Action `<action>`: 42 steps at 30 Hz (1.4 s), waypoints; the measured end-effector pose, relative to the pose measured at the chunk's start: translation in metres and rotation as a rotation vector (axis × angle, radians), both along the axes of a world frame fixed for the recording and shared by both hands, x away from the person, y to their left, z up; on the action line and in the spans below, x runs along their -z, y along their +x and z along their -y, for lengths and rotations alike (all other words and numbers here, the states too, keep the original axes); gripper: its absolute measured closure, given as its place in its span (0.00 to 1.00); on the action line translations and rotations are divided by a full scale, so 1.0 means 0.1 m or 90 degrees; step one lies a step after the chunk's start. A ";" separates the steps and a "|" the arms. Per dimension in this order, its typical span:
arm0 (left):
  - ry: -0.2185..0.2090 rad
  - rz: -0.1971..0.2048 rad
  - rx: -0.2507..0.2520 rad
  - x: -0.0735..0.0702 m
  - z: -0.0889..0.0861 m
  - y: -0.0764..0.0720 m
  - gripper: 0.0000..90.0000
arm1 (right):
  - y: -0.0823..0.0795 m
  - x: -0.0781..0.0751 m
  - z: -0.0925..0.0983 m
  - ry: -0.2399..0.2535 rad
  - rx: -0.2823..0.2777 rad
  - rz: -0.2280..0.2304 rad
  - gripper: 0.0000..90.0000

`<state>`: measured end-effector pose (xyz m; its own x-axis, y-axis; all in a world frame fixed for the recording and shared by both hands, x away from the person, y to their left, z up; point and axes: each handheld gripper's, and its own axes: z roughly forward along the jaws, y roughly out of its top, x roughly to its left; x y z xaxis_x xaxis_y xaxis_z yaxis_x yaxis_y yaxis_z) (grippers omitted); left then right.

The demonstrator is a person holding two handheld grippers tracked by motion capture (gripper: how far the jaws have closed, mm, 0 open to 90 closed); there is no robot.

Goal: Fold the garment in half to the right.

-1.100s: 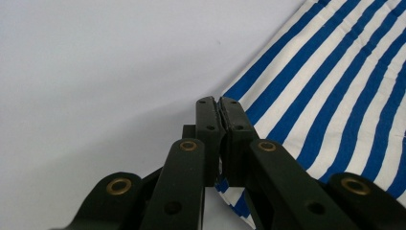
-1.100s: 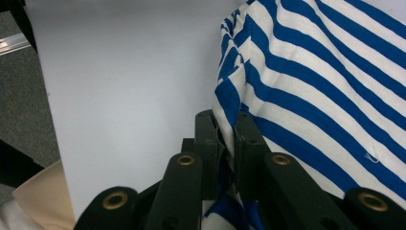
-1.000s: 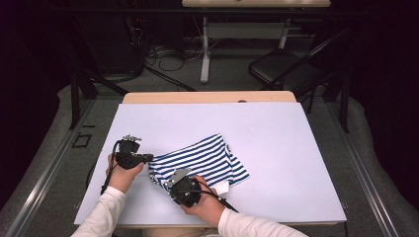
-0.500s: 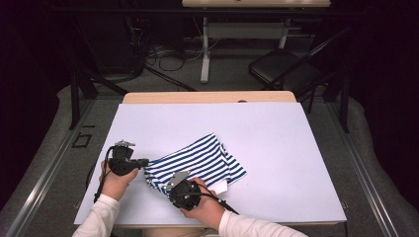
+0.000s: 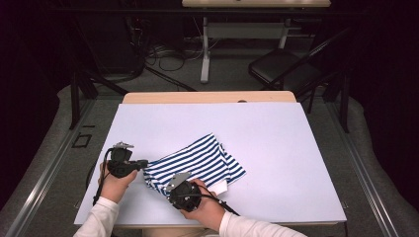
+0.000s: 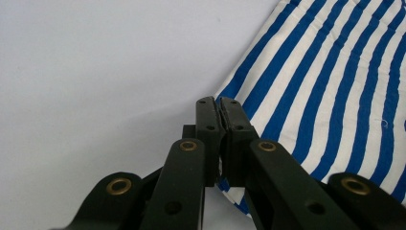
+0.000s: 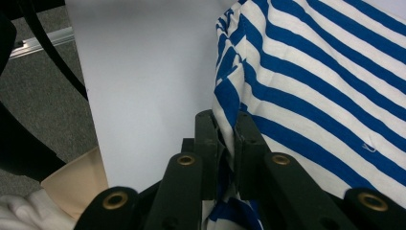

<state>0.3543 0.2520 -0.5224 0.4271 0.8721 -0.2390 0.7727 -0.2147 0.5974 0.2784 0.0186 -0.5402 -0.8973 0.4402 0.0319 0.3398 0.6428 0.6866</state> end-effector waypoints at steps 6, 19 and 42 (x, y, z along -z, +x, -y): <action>-0.002 0.002 -0.001 0.00 0.00 0.00 0.97 | 0.00 0.01 0.00 0.002 0.000 0.000 0.92; -0.007 0.014 -0.001 -0.05 0.01 -0.01 0.97 | 0.00 -0.01 0.01 0.013 0.002 0.001 0.92; -0.003 0.063 0.024 -0.49 0.25 0.23 0.97 | 0.12 -0.30 0.19 0.097 0.033 -0.009 0.92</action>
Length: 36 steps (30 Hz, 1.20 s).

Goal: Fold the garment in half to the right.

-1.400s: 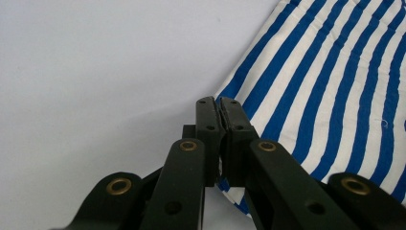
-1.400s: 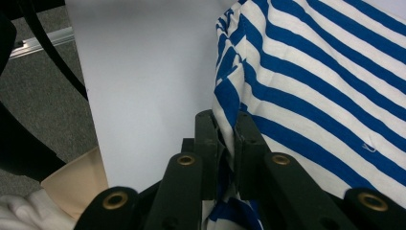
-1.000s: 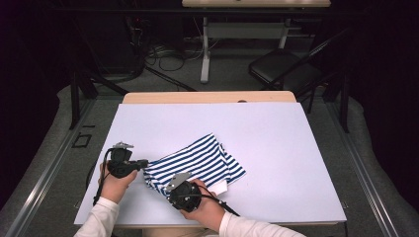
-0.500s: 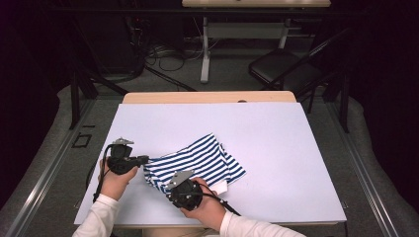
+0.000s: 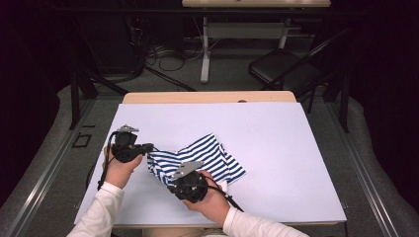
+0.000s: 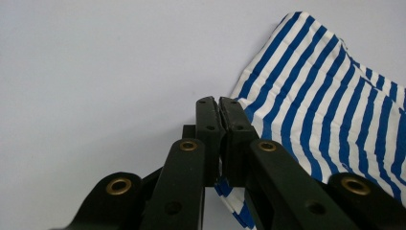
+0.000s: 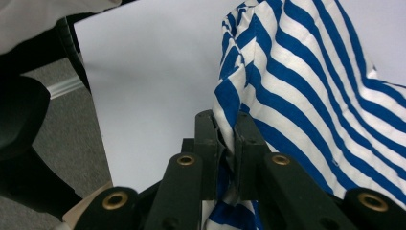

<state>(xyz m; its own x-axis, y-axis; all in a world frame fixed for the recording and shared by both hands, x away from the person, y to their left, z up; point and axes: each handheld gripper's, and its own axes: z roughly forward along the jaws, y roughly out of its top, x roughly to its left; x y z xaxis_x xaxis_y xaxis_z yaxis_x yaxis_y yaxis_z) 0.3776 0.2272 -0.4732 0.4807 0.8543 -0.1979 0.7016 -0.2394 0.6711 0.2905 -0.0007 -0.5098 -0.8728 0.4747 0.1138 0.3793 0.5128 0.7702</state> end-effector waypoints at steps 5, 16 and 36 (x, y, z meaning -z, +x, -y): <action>0.004 0.003 0.005 -0.06 0.07 0.08 0.97 | 0.07 -0.06 0.10 0.025 0.016 -0.010 0.92; 0.000 0.008 0.013 -0.16 0.23 0.24 0.97 | 0.18 -0.17 0.26 0.044 0.043 -0.009 0.92; -0.001 0.007 0.034 -0.26 0.63 0.50 0.98 | 0.27 -0.25 0.55 0.055 0.084 -0.004 0.92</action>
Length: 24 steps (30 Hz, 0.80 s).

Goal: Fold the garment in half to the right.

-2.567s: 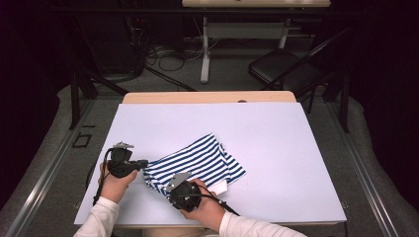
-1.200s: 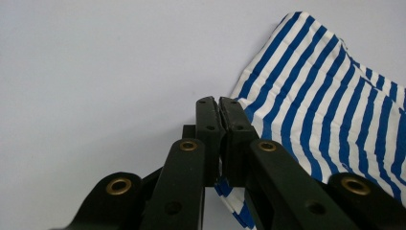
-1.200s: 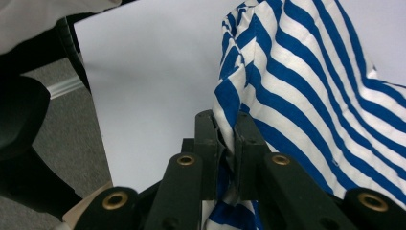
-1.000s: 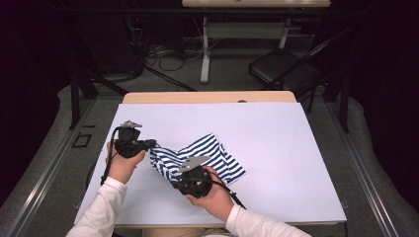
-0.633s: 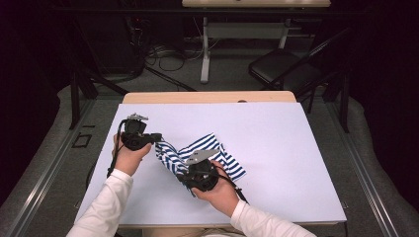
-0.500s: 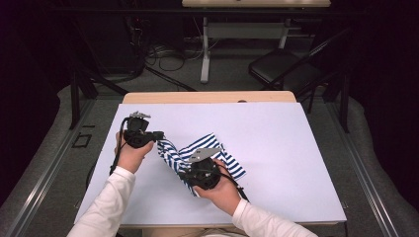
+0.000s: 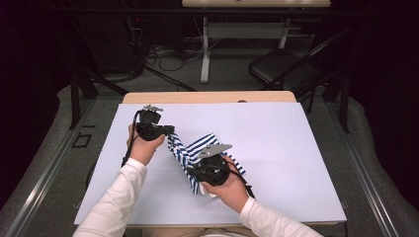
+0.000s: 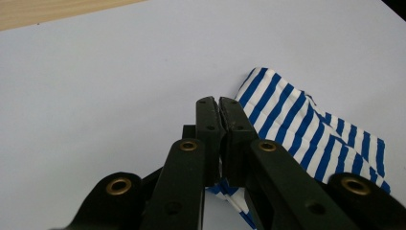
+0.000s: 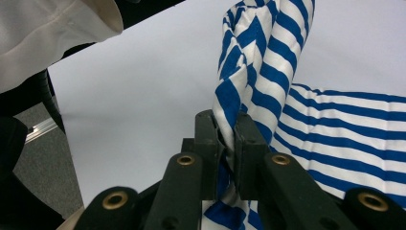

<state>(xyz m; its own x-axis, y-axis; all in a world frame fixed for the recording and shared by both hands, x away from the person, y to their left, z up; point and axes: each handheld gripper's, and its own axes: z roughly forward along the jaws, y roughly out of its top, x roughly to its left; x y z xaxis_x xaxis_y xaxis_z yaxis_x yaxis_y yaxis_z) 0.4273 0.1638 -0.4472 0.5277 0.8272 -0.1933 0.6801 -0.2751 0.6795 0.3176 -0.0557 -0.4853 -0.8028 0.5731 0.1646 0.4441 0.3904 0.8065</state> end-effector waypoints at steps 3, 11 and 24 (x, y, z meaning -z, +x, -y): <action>0.001 0.000 0.007 -0.01 0.07 0.03 0.97 | 0.00 0.00 0.05 0.001 0.007 -0.001 0.92; 0.012 -0.006 0.016 0.00 0.24 0.11 0.97 | 0.02 0.01 0.17 -0.001 0.022 0.001 0.92; 0.022 -0.013 0.025 0.03 0.46 0.21 0.97 | 0.04 0.04 0.32 -0.002 0.043 -0.003 0.92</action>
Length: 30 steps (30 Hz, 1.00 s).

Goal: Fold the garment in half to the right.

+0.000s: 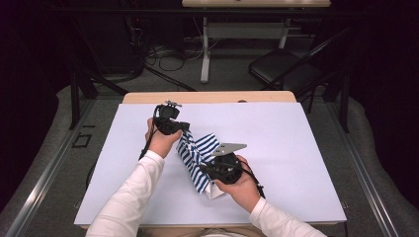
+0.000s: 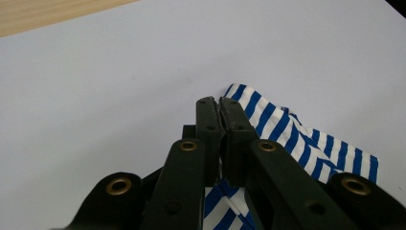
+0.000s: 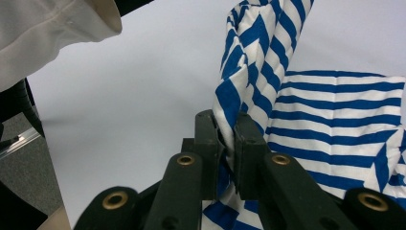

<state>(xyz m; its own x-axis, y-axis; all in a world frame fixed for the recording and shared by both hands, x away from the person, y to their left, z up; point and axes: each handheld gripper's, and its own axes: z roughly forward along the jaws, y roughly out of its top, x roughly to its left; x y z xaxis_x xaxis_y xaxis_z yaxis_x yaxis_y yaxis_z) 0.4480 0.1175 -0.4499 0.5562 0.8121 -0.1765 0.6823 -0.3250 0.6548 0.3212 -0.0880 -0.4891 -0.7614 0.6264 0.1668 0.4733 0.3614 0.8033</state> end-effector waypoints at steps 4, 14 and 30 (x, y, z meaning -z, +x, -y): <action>0.000 -0.006 0.002 0.02 0.05 0.03 0.97 | 0.01 0.00 0.04 0.000 0.007 -0.003 0.92; 0.009 -0.012 0.007 0.06 0.22 0.10 0.97 | 0.03 0.04 0.15 -0.002 0.021 -0.010 0.92; 0.026 -0.042 0.012 0.23 0.50 0.24 0.97 | 0.09 0.16 0.31 -0.019 0.043 -0.030 0.92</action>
